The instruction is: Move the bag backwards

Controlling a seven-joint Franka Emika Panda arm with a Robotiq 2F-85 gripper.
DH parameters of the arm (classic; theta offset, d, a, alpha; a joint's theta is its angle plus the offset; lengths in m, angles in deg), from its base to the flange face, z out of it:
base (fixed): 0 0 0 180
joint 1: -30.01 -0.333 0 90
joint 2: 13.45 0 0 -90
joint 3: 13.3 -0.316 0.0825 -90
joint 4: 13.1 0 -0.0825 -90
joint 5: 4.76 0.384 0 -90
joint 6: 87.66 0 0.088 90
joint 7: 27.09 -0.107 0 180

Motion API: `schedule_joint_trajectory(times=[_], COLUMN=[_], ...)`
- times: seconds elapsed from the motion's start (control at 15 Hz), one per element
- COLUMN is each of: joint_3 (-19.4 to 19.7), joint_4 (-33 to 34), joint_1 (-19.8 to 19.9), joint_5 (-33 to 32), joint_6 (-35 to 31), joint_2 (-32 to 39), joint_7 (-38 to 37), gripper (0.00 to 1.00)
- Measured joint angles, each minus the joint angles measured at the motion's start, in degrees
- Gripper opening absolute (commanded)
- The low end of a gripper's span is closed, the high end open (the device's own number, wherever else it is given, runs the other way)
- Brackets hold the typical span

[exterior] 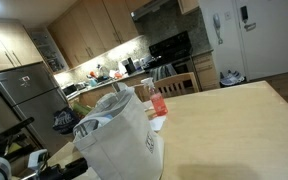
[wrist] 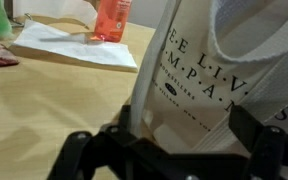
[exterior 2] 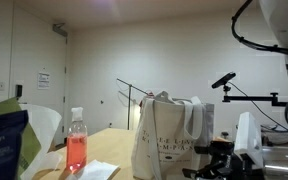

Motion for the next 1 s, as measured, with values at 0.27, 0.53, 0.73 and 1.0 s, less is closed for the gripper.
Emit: schedule_joint_trajectory(times=[0.27,0.53,0.73,1.0], joint_3=[-0.13,-1.13,-1.14,-1.22], joint_4=[0.00,0.08,0.03,0.00], joint_1=[0.00,0.03,0.06,-0.05], joint_5=[-2.35,-10.68,-11.64,-10.63], joint_6=[-1.52,-4.62,-4.60,-3.47], joint_2=[0.00,-0.07,-0.19,0.07], joint_7=[-0.12,-4.38,-5.98,-6.01], gripper=[1.00,1.00,1.00,1.00])
